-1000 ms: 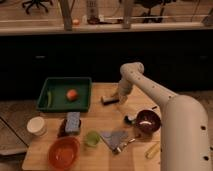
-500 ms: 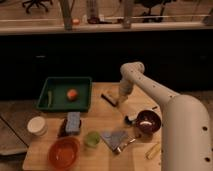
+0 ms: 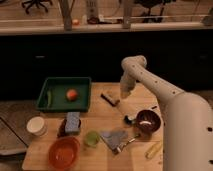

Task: Place eraser in table surface

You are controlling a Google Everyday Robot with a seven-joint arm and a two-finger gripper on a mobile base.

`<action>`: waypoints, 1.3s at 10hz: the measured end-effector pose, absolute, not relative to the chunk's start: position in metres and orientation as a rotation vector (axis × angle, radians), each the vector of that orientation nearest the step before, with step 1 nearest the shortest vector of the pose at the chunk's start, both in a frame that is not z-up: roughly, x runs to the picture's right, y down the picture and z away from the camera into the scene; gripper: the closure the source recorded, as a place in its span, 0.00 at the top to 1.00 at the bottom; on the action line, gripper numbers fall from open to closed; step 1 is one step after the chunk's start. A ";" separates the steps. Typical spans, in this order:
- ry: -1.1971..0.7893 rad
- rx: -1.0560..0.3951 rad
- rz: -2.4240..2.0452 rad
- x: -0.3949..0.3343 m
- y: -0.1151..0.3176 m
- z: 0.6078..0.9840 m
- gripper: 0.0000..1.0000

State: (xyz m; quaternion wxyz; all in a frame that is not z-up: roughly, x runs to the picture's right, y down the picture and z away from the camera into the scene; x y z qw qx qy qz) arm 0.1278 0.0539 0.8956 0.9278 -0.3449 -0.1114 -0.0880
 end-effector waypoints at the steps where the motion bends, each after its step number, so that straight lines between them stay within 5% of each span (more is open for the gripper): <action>1: -0.228 -0.708 -0.190 0.127 0.055 0.896 0.16; 7: -0.254 -0.671 -0.141 0.114 0.061 0.903 0.76; 13: -0.259 -0.650 -0.038 0.093 0.048 0.896 0.80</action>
